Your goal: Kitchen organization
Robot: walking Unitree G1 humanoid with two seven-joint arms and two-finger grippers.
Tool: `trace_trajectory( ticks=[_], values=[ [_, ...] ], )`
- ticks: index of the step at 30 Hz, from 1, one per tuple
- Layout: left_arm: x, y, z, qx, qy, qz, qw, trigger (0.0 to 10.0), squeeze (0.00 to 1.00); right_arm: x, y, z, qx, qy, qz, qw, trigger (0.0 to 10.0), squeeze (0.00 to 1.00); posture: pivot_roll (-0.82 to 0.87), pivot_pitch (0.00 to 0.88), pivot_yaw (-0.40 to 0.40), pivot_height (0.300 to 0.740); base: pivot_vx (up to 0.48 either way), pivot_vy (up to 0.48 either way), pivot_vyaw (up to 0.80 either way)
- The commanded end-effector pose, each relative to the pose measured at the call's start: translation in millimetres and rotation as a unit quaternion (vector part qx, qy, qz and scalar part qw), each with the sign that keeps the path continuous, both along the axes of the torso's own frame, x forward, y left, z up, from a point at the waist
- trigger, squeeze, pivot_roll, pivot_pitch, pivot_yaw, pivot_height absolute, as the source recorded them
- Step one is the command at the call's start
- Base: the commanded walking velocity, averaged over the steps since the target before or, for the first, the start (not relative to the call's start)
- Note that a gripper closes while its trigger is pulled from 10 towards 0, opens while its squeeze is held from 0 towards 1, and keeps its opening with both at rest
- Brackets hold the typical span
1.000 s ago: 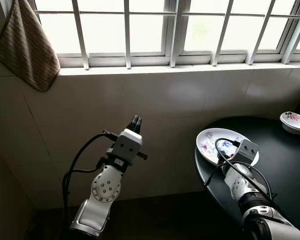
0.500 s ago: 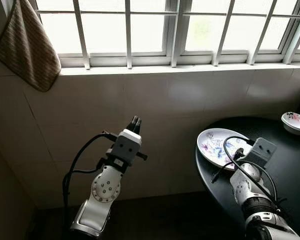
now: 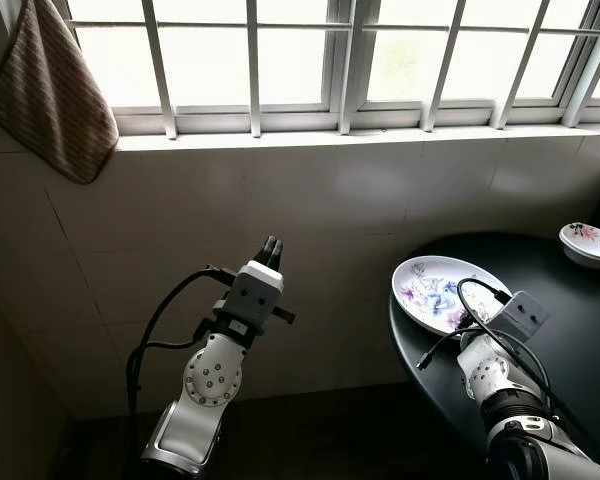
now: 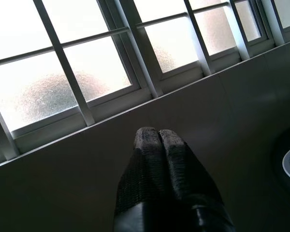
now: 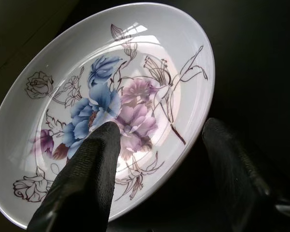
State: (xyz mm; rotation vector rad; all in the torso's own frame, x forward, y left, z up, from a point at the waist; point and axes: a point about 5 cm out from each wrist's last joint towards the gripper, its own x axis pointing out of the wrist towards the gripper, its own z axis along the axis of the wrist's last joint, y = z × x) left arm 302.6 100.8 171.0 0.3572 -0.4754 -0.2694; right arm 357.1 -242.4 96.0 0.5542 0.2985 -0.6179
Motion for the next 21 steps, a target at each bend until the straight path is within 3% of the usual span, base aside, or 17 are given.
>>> trace_trajectory(
  ticks=[1,5,21],
  values=[
    [1.1,1.2,-2,0.002,0.006,0.002,1.0,10.0,0.0,-0.8,-0.6,-4,0.039,0.01,-0.011,0.999,10.0,0.0,0.06,0.0,-0.056,0.74,0.0,0.0,0.0],
    [1.1,2.4,-3,0.005,0.007,0.002,1.0,10.0,0.0,-2.3,-0.9,-9,0.094,0.018,-0.026,0.995,10.0,0.0,0.06,0.0,-0.053,0.74,0.0,0.0,0.0],
    [1.8,1.7,-7,0.009,0.018,0.001,1.0,10.0,0.0,-3.7,0.5,-15,0.156,0.038,-0.031,0.987,10.0,0.0,0.06,0.0,-0.049,0.74,0.0,0.0,0.0]
  ],
)
